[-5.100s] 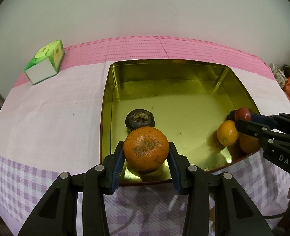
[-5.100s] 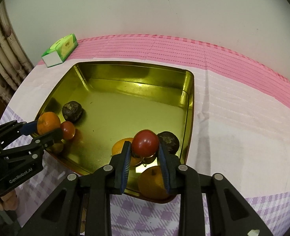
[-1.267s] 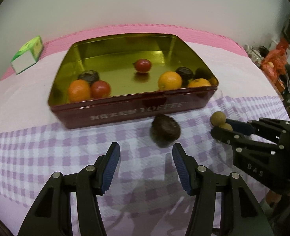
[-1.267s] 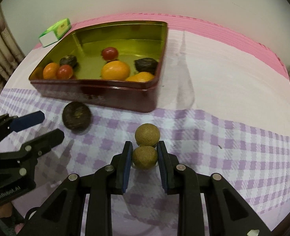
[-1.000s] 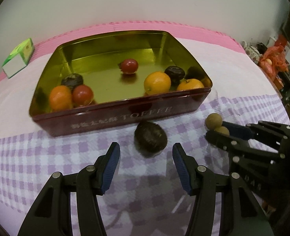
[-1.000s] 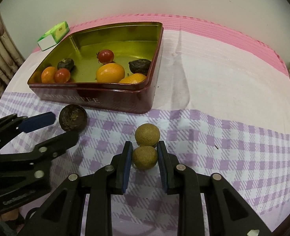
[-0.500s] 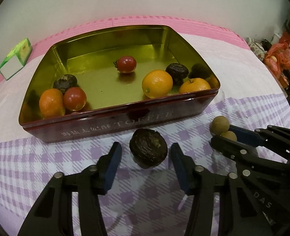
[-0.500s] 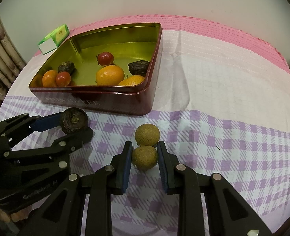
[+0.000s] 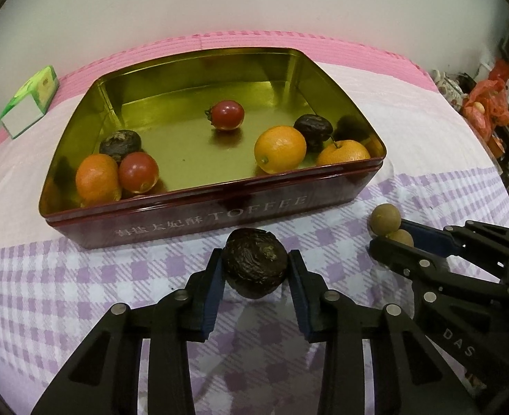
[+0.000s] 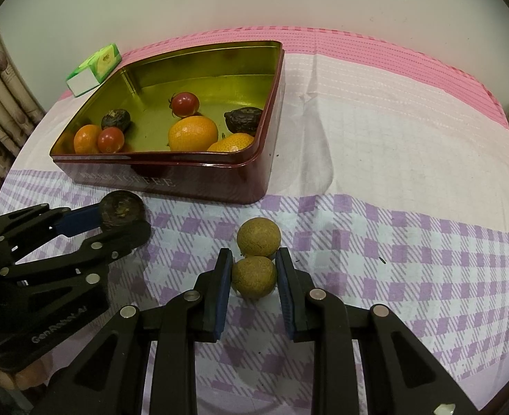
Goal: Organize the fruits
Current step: 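Grasp the dark brown round fruit with the left gripper while the right holds the tan fruits, then lift the dark brown and tan fruits and carry them over the tin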
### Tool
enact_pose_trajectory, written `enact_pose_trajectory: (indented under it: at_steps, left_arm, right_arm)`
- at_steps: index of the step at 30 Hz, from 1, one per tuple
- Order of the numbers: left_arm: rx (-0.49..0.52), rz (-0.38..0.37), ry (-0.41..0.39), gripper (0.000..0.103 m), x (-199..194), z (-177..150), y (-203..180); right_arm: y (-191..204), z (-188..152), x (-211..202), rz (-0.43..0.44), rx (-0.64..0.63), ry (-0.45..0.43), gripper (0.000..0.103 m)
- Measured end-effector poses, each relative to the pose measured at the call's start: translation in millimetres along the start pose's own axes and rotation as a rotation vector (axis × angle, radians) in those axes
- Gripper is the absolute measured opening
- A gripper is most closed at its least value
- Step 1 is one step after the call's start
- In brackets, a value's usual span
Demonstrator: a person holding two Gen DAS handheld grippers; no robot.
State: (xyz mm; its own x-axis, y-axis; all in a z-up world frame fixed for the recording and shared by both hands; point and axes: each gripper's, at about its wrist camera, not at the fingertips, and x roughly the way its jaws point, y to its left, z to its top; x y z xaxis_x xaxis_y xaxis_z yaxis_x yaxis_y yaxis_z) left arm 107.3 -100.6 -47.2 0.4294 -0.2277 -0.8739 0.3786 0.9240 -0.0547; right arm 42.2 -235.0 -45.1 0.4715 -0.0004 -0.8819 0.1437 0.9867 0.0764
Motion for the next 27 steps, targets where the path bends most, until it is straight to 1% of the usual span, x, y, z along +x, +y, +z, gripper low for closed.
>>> enact_pose_trajectory:
  at_steps: [13,27]
  left_arm:
    - [-0.022,-0.016,-0.054,0.037,-25,4,12]
    - [-0.047,-0.024,-0.105,0.037,-44,11,22]
  right_arm:
    - [3,2,-1,-0.011,-0.005,0.005,0.024]
    - [16,16,-27,-0.010,-0.039,-0.053,0.024]
